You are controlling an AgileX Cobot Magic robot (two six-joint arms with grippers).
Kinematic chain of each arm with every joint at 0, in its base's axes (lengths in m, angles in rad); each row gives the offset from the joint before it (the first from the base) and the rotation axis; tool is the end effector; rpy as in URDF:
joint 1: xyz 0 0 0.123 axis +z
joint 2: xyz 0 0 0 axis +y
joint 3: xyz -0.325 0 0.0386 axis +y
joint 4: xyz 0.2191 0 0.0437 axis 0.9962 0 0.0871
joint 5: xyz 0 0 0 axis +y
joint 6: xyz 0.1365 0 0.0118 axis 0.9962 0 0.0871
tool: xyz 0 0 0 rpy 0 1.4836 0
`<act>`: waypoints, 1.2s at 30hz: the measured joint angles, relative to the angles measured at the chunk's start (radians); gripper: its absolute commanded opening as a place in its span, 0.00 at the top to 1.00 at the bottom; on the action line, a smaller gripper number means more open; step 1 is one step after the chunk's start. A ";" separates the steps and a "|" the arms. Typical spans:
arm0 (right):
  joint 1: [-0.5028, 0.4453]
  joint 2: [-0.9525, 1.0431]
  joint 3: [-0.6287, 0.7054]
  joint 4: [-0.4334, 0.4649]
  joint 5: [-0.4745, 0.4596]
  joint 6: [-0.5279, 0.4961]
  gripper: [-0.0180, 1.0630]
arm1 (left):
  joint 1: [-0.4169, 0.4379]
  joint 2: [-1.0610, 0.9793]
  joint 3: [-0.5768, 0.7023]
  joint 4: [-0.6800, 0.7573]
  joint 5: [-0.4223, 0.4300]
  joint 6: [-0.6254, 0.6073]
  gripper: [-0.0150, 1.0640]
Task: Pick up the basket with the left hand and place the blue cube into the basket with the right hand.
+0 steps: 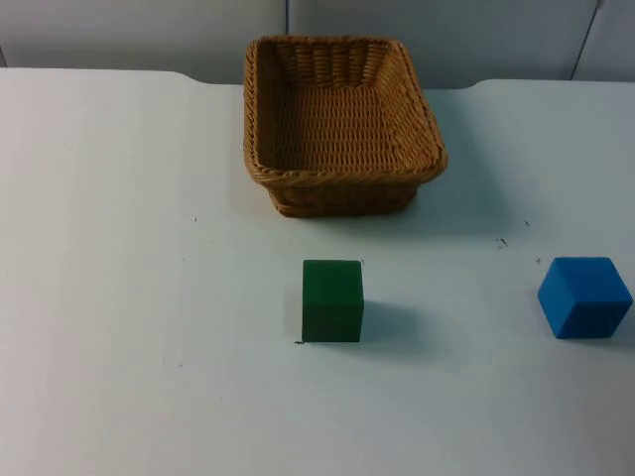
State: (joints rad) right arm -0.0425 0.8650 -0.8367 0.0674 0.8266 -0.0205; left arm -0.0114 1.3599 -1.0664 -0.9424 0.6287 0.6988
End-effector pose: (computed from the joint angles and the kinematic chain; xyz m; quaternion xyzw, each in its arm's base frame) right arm 0.1375 0.0010 0.3379 0.0214 0.9198 0.0194 0.3914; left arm 0.2900 -0.0686 0.3582 0.0579 0.8653 -0.2509 0.4302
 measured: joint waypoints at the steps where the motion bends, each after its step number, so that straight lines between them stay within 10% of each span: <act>1: 0.000 0.031 -0.008 0.022 -0.014 -0.016 0.02 | 0.000 0.027 -0.008 -0.002 0.002 0.000 0.01; 36: 0.000 0.312 -0.018 0.147 -0.139 -0.164 0.02 | -0.140 0.902 -0.618 -0.011 0.105 -0.025 0.02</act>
State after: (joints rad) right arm -0.0425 1.1769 -0.8546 0.2146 0.6876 -0.1844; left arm -0.1515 2.2616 -1.6841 -0.9537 0.7339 0.6736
